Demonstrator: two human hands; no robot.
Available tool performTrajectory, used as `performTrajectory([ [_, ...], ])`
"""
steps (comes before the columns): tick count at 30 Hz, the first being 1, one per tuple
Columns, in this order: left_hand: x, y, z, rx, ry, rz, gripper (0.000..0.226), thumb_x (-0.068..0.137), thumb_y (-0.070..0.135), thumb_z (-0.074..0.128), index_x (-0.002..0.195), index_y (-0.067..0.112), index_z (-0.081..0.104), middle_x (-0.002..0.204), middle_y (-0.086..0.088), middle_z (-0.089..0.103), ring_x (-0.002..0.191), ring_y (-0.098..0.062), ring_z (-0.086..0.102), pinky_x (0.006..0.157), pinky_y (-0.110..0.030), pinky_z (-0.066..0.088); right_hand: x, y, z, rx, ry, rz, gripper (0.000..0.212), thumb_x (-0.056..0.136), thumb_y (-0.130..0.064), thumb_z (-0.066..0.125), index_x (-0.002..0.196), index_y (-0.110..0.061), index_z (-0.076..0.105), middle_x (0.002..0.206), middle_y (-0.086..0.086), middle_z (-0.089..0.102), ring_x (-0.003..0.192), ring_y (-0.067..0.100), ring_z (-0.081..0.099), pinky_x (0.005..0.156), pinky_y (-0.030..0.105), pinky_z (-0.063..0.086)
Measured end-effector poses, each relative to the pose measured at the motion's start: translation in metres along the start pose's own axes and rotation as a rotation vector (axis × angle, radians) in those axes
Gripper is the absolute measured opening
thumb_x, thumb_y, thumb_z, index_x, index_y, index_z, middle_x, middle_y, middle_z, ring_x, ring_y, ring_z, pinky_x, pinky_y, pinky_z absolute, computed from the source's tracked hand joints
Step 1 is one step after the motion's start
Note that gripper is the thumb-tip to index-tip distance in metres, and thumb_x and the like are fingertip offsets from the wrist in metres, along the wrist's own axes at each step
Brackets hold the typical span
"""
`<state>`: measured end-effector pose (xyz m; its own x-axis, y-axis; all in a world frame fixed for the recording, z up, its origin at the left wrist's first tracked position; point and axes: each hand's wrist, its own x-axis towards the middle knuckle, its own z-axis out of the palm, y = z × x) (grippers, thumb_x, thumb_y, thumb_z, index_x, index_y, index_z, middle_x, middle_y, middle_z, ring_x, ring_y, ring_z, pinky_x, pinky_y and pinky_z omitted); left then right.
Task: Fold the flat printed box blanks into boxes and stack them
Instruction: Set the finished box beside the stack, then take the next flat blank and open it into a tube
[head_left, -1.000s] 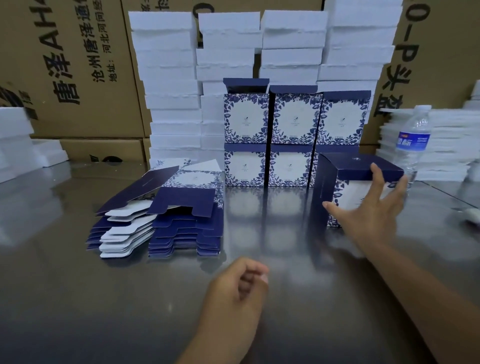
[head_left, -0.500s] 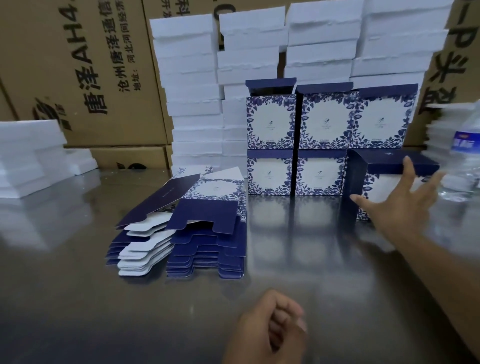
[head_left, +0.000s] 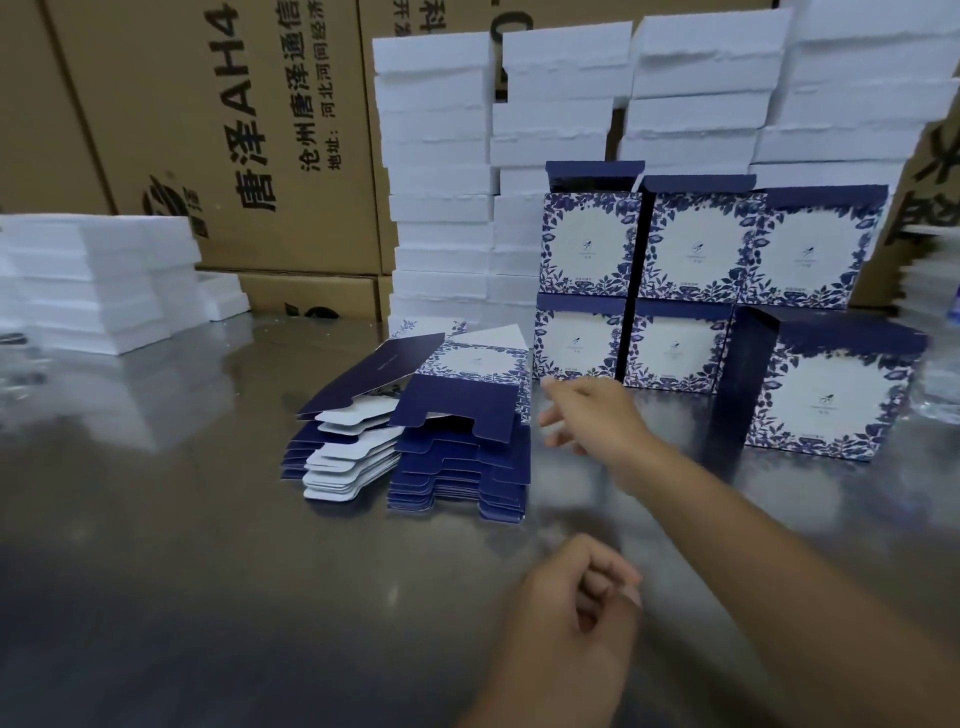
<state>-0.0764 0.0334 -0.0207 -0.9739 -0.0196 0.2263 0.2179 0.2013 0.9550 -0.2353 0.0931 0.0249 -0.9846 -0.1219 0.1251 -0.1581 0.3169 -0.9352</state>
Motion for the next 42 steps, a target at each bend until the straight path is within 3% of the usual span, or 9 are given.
performTrajectory([
  [6,0.000,-0.001,-0.002,-0.034,0.082,-0.036,0.019,0.089,0.003,0.055,0.083,0.020,0.052,0.070,-0.002,0.053,0.067,-0.015,0.051,0.065,-0.019,0.043,0.012,0.003,0.047,-0.077,0.133,0.107,0.045,0.094,-0.043,0.049,0.061,-0.013,0.048,0.040,-0.004,0.054,0.032,0.009,0.056,0.042,0.022,0.034],
  [13,0.004,-0.006,-0.004,0.040,0.124,-0.012,0.023,0.086,0.002,0.054,0.081,0.024,0.050,0.065,0.002,0.049,0.054,-0.003,0.044,0.057,-0.013,0.035,0.024,0.000,0.051,0.167,0.100,0.219,0.029,0.092,-0.027,0.059,0.068,-0.013,0.052,0.068,0.003,0.058,0.048,0.012,0.050,0.047,0.021,0.035],
  [15,0.004,-0.011,-0.002,0.086,0.098,-0.031,0.027,0.085,0.002,0.054,0.073,0.027,0.051,0.059,0.009,0.045,0.049,-0.002,0.040,0.056,-0.015,0.034,0.016,-0.005,0.041,0.284,0.077,0.238,0.015,0.092,-0.028,0.059,0.086,-0.016,0.062,0.074,-0.002,0.060,0.057,0.009,0.049,0.051,0.021,0.034],
  [22,0.003,-0.010,-0.008,0.038,0.089,-0.056,0.023,0.088,0.004,0.053,0.076,0.024,0.056,0.068,-0.002,0.057,0.057,-0.008,0.053,0.059,-0.020,0.045,-0.053,-0.034,-0.019,0.565,0.004,0.164,0.018,0.096,-0.021,0.051,0.082,-0.017,0.062,0.057,-0.010,0.065,0.043,0.000,0.057,0.036,0.010,0.036],
  [27,0.006,-0.002,-0.012,-0.223,0.173,-0.098,0.023,0.094,-0.003,0.043,0.081,0.010,0.055,0.058,-0.002,0.053,0.050,-0.010,0.051,0.047,-0.017,0.044,-0.118,-0.020,-0.064,0.562,0.039,0.128,0.019,0.096,-0.025,0.048,0.088,-0.018,0.063,0.057,-0.011,0.064,0.043,0.000,0.053,0.047,0.018,0.040],
  [31,0.005,0.006,-0.022,-0.551,0.228,-0.185,0.020,0.100,0.009,0.040,0.088,0.007,0.057,0.049,-0.002,0.056,0.041,-0.013,0.055,0.039,-0.026,0.050,-0.153,0.006,-0.094,0.659,0.161,0.087,0.021,0.099,-0.019,0.041,0.087,-0.015,0.058,0.059,-0.005,0.061,0.045,0.004,0.049,0.051,0.024,0.037],
  [35,0.005,0.007,-0.044,-0.774,0.209,-0.231,0.037,0.103,0.022,0.030,0.095,0.004,0.061,0.065,-0.012,0.069,0.052,-0.023,0.067,0.045,-0.032,0.054,-0.171,0.035,-0.107,0.683,0.160,0.110,0.023,0.100,-0.017,0.036,0.085,-0.013,0.053,0.056,-0.004,0.061,0.043,0.004,0.051,0.053,0.024,0.038],
  [38,0.005,0.001,-0.055,-0.745,0.079,-0.310,0.060,0.099,0.050,0.024,0.102,0.003,0.062,0.084,-0.014,0.074,0.069,-0.026,0.072,0.057,-0.038,0.056,-0.174,0.048,-0.115,0.678,0.124,0.114,0.021,0.099,-0.015,0.038,0.079,-0.011,0.044,0.061,0.001,0.058,0.044,0.006,0.047,0.042,0.017,0.037],
  [42,0.004,0.002,-0.058,-0.524,0.073,-0.341,0.050,0.098,0.049,0.034,0.101,0.011,0.068,0.089,-0.010,0.075,0.073,-0.023,0.073,0.052,-0.034,0.056,-0.172,0.058,-0.119,0.571,0.079,0.067,0.017,0.096,-0.016,0.044,0.079,-0.013,0.049,0.071,0.003,0.062,0.055,0.010,0.051,0.046,0.019,0.038],
])
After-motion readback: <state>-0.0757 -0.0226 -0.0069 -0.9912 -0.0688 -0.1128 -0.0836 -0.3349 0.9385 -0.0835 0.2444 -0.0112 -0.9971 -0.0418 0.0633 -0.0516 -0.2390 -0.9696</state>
